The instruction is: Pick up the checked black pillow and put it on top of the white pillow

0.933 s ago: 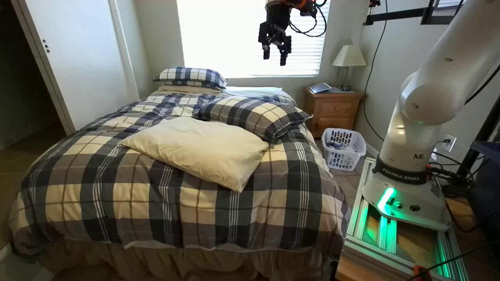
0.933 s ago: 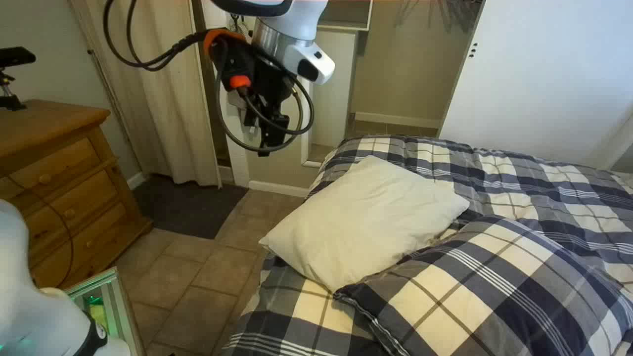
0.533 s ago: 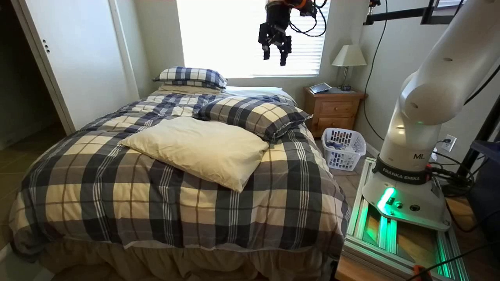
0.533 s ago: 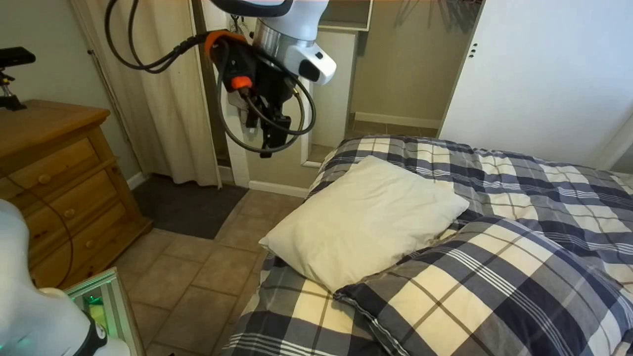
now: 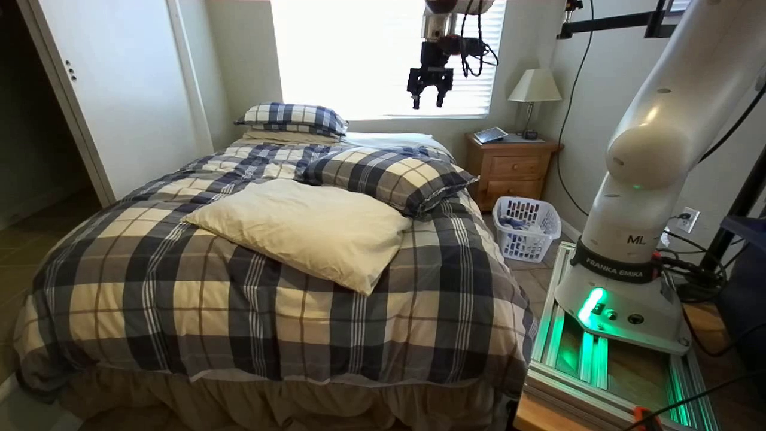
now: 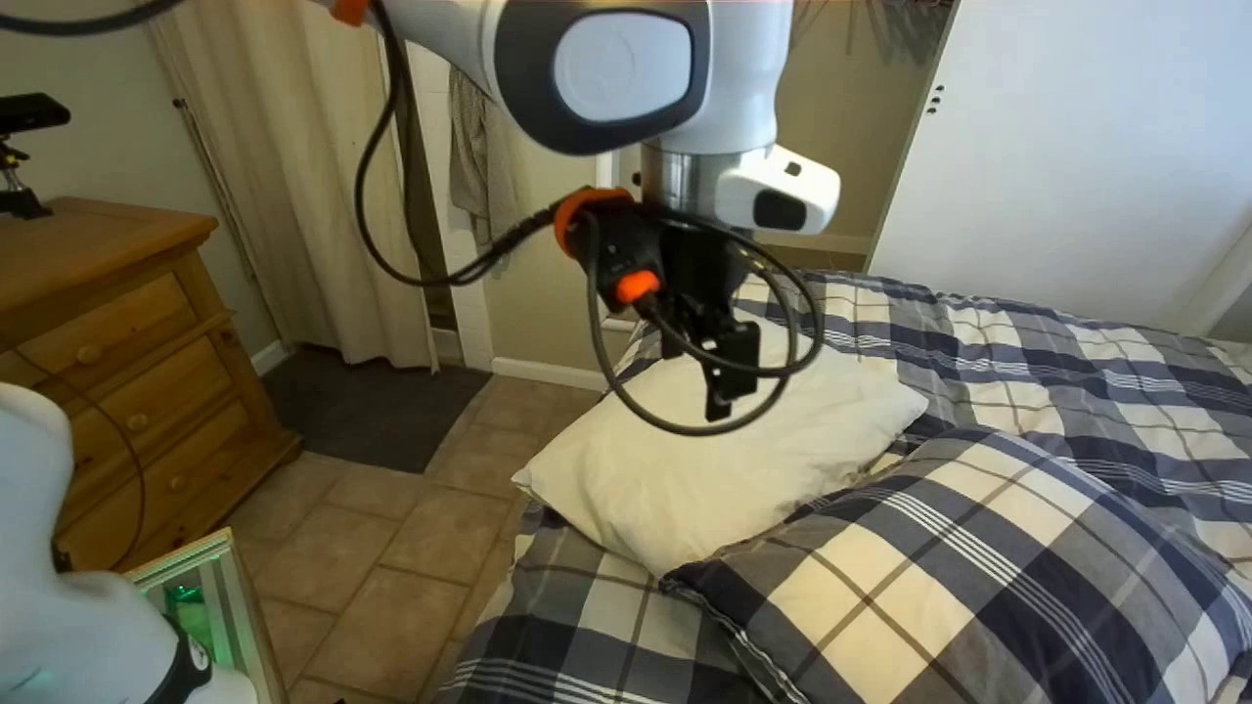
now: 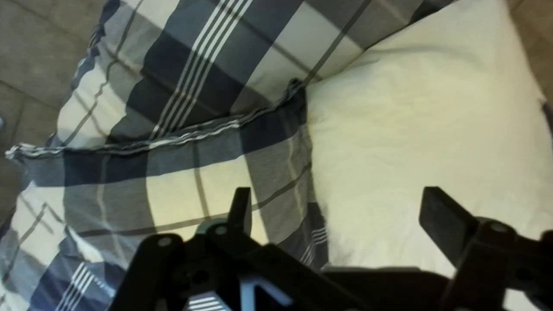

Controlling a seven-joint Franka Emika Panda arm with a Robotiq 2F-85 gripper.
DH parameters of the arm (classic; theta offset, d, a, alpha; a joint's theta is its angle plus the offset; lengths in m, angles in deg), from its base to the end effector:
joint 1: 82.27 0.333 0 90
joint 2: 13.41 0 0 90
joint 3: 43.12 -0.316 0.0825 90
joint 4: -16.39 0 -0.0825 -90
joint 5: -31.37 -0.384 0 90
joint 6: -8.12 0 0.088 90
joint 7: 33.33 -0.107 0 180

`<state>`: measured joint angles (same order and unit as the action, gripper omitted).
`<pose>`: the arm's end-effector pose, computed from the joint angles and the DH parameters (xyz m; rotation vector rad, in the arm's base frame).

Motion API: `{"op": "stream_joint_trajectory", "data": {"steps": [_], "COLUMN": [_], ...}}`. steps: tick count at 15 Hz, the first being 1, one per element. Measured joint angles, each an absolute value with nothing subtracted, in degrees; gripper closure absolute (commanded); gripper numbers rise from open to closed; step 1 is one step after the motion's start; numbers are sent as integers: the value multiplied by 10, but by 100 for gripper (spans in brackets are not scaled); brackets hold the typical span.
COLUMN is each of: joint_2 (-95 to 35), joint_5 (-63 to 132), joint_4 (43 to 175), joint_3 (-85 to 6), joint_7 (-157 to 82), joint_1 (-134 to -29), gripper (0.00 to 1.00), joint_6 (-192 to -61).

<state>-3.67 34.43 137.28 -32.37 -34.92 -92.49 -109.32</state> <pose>0.4789 -0.1908 0.4985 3.0496 -0.5718 0.1596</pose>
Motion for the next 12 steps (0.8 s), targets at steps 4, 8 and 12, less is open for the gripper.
{"op": "stream_joint_trajectory", "data": {"steps": [4, 8, 12], "joint_2": [-103, -196, -294], "joint_5": [374, 396, 396], "joint_4": [1371, 1339, 1282], "joint_3": [-306, -296, -292], "joint_7": [-344, -329, -282], "joint_1": [-942, -952, -964], "gripper": [0, 0, 0], "joint_6": [-1196, -1306, -1399]}}
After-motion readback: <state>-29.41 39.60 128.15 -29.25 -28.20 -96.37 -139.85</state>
